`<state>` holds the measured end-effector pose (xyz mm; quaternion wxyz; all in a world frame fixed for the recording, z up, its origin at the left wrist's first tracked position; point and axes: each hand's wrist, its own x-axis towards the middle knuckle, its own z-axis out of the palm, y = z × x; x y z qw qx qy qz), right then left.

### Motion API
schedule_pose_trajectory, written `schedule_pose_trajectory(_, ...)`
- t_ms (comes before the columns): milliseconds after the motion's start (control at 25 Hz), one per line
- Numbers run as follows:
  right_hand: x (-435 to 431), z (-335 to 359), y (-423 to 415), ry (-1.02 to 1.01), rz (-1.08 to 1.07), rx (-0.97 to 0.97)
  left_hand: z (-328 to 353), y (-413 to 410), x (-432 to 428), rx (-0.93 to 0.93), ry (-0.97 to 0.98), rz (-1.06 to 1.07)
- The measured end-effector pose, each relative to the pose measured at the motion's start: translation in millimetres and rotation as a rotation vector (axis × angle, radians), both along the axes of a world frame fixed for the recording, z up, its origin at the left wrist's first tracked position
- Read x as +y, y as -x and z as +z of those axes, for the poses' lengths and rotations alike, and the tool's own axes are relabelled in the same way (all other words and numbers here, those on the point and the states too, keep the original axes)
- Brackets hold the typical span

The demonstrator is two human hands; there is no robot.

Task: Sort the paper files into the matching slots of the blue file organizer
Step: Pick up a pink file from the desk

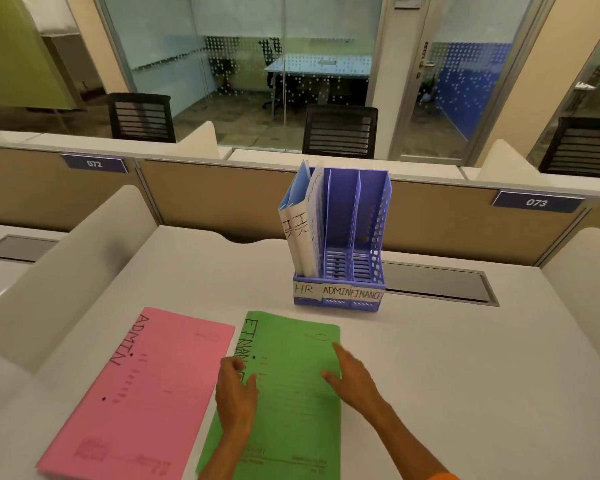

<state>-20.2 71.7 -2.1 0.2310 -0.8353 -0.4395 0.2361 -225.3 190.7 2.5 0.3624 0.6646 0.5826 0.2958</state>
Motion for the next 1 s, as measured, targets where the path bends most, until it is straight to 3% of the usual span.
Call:
schedule_pose_trajectory(120, -13.2, -11.2, 40.6, 0.101, -0.015, 0.151, -6.3, 22.5, 10.8, 0.078, 0.054, -0.008)
schedule_pose_trajectory(240, -21.2, -16.7, 60.2, 0.149, -0.048, 0.171, -14.3, 34.5, 17.4, 0.111, 0.137, -0.084)
schedule_pose_trajectory(880, -17.3, -15.9, 78.6, 0.225, -0.107, 0.018, -17.7, 56.5, 36.2, 0.037, 0.179, -0.202)
schedule_pose_trajectory(1000, 2.2, -17.0, 94.0, 0.209, -0.096, -0.121, -17.6, 78.1, 56.0, 0.085, 0.133, -0.191)
